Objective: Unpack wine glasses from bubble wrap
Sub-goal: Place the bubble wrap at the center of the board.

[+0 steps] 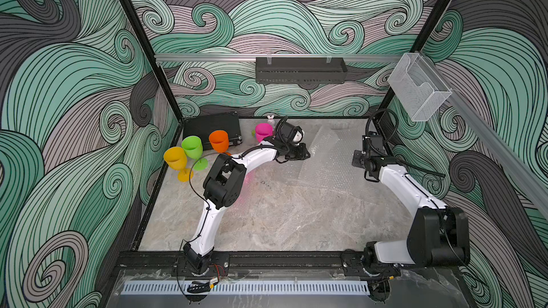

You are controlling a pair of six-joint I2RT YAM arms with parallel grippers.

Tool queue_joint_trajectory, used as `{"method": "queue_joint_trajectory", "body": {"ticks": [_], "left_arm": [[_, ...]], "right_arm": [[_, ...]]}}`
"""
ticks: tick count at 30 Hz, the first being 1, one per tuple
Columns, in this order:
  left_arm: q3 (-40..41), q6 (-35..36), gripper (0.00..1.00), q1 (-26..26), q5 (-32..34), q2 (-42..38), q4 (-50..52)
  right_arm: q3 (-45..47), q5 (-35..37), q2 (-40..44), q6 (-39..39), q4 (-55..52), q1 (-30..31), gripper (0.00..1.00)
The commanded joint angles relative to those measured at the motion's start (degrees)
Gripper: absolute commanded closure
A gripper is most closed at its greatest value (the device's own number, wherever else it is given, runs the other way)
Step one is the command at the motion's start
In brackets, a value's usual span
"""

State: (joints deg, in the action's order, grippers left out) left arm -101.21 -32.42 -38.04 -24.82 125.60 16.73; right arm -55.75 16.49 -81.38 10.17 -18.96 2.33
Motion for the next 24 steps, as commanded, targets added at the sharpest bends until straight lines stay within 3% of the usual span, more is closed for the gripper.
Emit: {"method": "queue_joint_trajectory", "body": {"ticks": [1, 11, 16, 24], "left_arm": [[-2.3, -0.3, 0.76, 0.1, -0.9, 0.4, 2.2], [0.5, 1.0, 0.68, 1.9, 1.1, -4.7, 6.6], [4.3, 3.2, 0.61, 2.0, 2.0, -12.4, 10.0], [15.7, 7.0, 0.45, 2.2, 8.8, -27.7, 20.1]], "right_arm": [[-2.7, 1.9, -1.8, -3.6, 0.2, -0.4, 0.87], [-3.0, 1.6, 0.7, -2.8, -2.6, -0.6, 0.44], [-3.2, -3.6, 6.5, -0.1, -4.8, -0.6, 0.39], [0.9, -24.1, 13.9, 9.2, -4.5, 0.4, 0.36]]}}
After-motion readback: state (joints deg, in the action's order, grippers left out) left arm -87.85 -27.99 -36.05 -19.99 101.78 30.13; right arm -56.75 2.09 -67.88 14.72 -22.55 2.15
